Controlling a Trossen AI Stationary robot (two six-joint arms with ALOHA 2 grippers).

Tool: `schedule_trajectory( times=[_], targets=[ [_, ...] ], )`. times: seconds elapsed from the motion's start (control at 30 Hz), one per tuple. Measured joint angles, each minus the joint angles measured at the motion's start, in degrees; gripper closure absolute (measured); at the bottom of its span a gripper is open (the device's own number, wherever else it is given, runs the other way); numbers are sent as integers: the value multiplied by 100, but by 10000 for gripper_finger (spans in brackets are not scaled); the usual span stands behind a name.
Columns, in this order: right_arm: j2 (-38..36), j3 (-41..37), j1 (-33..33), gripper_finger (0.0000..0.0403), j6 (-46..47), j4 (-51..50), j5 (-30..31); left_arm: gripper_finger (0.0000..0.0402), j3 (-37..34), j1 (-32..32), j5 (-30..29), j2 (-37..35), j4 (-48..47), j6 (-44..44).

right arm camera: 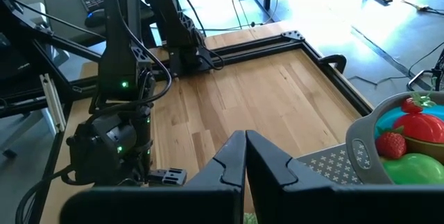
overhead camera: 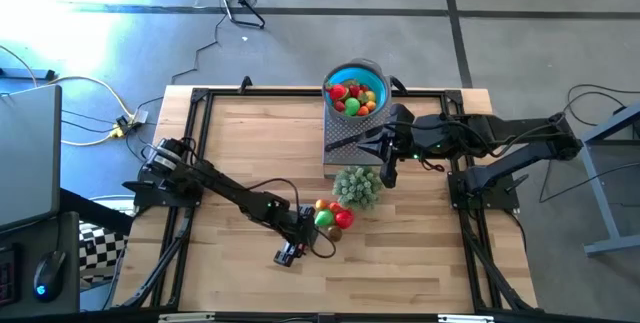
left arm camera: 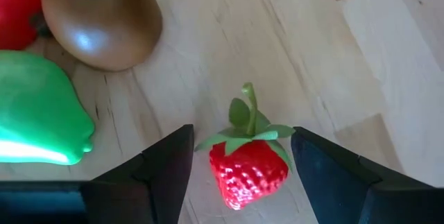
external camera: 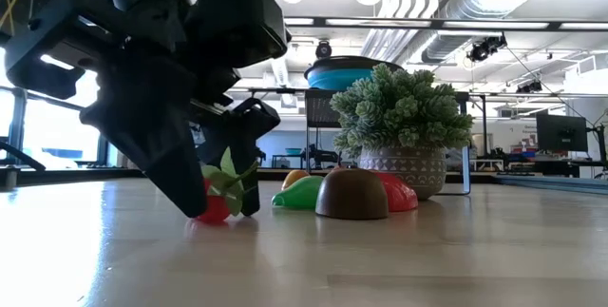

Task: Pick & Place Fruit
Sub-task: Put the red strawberry into the blue strainer bowl

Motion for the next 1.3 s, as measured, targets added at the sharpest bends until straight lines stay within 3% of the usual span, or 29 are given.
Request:
schedule_trajectory(
  times=[0.43,0.87,1.3],
  targets=[
    [0,0,1,398,-1,-28,-2,168,6,0,9,0,-114,-1],
    [0,0,2,398,-2,-28,-2,255,4,4,-30,0,-140,-92],
    [-2,0,2,398,-2,-26,-297,253,249,4,90,5,-559,-212]
  ],
)
